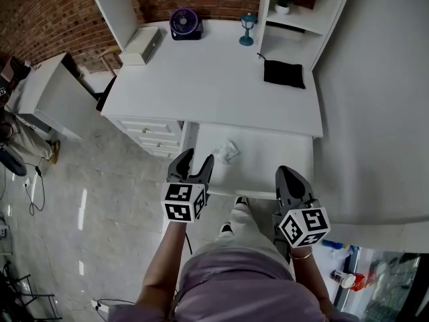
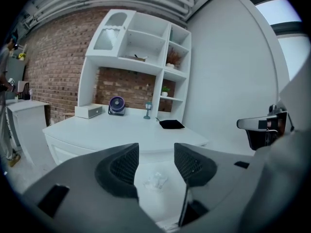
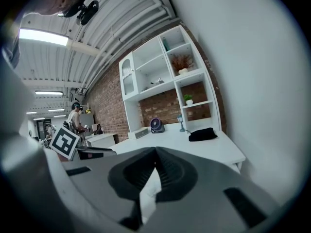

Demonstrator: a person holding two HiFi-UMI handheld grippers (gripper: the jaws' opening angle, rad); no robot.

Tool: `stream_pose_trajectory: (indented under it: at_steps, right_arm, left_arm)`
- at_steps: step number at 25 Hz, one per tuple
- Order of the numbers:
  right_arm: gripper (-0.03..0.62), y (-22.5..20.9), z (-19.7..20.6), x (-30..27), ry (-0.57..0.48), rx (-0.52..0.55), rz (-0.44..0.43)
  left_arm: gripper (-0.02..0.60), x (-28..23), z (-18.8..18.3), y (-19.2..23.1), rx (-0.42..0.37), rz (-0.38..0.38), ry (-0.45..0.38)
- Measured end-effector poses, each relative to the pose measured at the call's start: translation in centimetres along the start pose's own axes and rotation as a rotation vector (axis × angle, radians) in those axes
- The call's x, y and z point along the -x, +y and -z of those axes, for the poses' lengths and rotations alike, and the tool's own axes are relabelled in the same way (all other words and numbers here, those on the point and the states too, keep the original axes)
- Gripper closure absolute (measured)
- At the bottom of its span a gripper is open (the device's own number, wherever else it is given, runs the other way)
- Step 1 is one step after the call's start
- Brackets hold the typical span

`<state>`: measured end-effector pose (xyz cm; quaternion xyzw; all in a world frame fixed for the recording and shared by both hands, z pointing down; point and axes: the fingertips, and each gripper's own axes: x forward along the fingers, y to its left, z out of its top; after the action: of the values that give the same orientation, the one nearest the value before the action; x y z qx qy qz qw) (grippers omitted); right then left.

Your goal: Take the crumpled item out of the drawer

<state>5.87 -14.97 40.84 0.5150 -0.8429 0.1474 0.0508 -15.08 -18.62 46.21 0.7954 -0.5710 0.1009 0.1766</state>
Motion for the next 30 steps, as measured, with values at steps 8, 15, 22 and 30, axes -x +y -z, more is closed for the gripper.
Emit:
stream_pose_trajectory:
  at_steps: [8,15,22,30]
  right_arm:
    - [0.591,-1.7,-0.6,-3.5,0.013,-0.015,-0.008]
    - [0.591,-3.9,-0.1,-5.1,0.036,-0.030,-0.001]
    - [0.591,-5.7,0.2,-6.0,0.050,-0.052,0.014]
    - [0.591,-7.7,0.4,-6.7,0.064,-0.072,0.030]
  left_arm:
    - [0.362,-4.1,0.7,0.2,-0.029,0.039,0.076]
    - [0.360,-8.0,2.6,-0.8,-0.075,0.077,0.161]
    - [0.353,-11.0,5.3,-1.7,-0.132,0.121,0.284]
    - [0.351,-14.6,10.1,-2.3,-0.200,0.170,0.469]
